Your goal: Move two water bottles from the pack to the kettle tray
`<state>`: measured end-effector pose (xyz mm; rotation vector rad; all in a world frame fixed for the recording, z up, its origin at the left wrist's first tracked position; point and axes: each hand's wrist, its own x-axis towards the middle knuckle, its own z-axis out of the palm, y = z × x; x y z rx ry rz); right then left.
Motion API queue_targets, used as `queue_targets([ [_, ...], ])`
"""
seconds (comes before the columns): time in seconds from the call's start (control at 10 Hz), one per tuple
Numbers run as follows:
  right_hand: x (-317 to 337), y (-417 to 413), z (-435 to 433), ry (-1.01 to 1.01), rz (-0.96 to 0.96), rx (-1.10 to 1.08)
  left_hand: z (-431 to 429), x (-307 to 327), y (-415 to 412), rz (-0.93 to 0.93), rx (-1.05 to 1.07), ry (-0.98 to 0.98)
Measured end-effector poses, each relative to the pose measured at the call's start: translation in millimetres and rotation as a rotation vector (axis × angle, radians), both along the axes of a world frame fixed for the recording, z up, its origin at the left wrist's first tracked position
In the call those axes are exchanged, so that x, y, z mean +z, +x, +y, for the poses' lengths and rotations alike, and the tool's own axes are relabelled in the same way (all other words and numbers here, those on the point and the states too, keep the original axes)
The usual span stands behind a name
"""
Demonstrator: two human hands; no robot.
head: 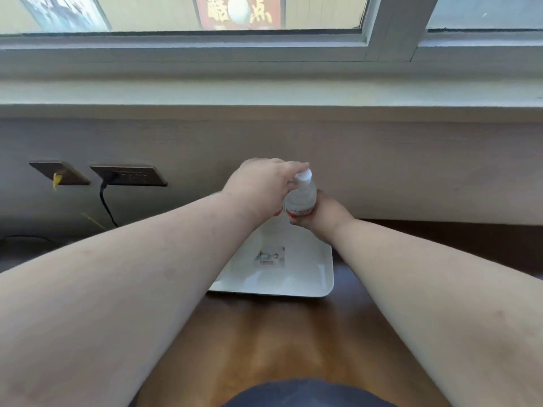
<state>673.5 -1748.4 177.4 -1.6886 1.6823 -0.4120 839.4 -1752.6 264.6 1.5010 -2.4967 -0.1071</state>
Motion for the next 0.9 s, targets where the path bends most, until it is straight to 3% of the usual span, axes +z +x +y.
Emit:
queue_targets([
  [0.2,-39.3,-1.8,-39.8,0.063,-0.022,-0.019,-33.2,-29.3,-11.0,-0.062,0.052,-0.005],
  [0.5,-68.5,0.6,-45.7,0.137,-0.062,-0.123,-44.0,-50.6,-15.3,0.059,0.004,0.067],
  [0.6,-67.4,4.1,-42.2,0.107,-0.054,-0.152,-43.0,-52.0,-15.3,0.079,0.019,0.091],
  [0.9,-13.5,4.6,-11.9,-0.035,-0.136,-0.194,-9.5,-28.5,1.4,-0.097,0.036,0.135],
])
